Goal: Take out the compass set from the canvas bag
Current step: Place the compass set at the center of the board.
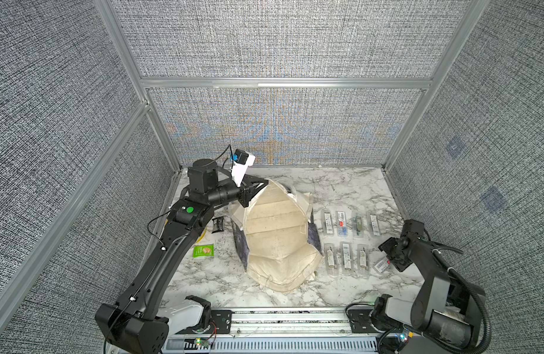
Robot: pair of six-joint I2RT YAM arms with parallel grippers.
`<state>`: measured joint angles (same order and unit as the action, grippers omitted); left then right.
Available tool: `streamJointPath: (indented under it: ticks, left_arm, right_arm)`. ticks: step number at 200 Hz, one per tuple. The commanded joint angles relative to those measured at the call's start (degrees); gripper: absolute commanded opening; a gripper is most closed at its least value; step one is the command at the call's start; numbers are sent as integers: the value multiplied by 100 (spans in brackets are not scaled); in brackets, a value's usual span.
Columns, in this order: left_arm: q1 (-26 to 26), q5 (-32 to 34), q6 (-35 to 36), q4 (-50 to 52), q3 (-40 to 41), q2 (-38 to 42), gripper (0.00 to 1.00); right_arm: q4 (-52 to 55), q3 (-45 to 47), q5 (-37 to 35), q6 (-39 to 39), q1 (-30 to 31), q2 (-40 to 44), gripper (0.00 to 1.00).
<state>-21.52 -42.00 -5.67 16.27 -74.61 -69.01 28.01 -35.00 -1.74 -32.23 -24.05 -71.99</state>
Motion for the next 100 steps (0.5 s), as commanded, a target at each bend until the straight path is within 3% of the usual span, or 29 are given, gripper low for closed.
streamJointPath:
  ticks: [1,46,100]
  left_arm:
    - [7,-167,-61,-467,-1,-34,0]
    - [4,-104,-24,-429,-18,-101,0]
    - [-10,-2,74,-294,-58,-112,0]
  right_arm:
    - [-144,-58,-108,-76,-3,-61,71]
    - [-374,-145,-290,-183,-3,-153,72]
    - [225,-559,-566,-514,-3,-801,70]
